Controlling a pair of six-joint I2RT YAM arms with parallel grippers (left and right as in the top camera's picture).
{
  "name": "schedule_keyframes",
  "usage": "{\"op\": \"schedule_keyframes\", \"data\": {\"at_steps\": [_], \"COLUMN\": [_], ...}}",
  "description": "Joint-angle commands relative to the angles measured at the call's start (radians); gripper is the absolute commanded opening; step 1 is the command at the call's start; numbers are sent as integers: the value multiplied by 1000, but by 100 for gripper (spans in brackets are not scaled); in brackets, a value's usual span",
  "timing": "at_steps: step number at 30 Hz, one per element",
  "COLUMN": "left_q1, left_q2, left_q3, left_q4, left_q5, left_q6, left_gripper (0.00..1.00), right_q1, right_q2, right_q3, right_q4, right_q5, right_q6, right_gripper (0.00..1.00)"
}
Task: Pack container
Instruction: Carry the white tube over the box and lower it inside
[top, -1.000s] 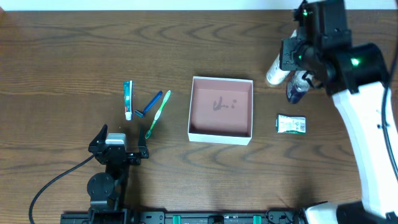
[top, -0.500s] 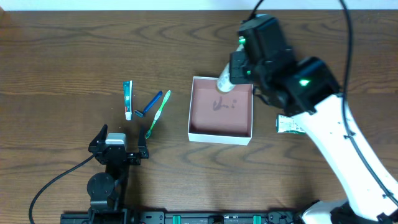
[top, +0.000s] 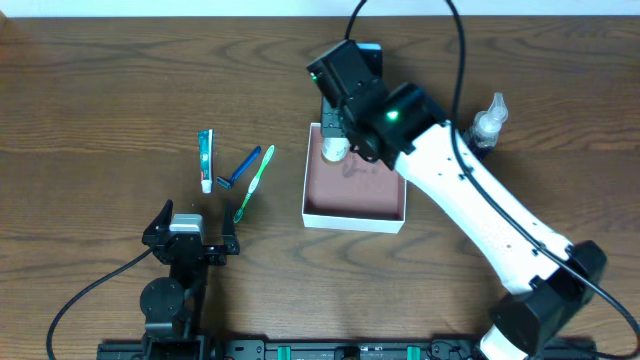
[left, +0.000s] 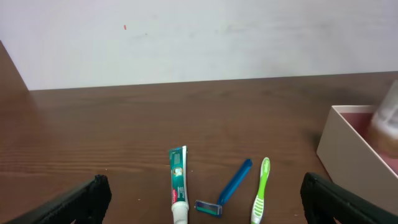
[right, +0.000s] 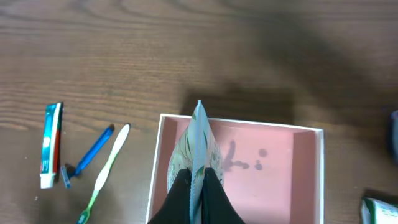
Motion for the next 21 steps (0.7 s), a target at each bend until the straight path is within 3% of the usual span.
{"op": "schedule_keyframes", "data": {"at_steps": [1, 21], "left_q1": [6, 6], "left_q2": [-5, -5], "left_q3": [-16, -16], "left_q4": [-36, -36], "left_q5": [8, 8], "left_q6": [5, 5], "left_gripper": [98, 98], "right_q1": [16, 19], "right_q2": [25, 134], "right_q3": [19, 19], "right_q4": [19, 101], "right_q5": [46, 46], "right_q6": [46, 72], "right_gripper": [1, 1]}}
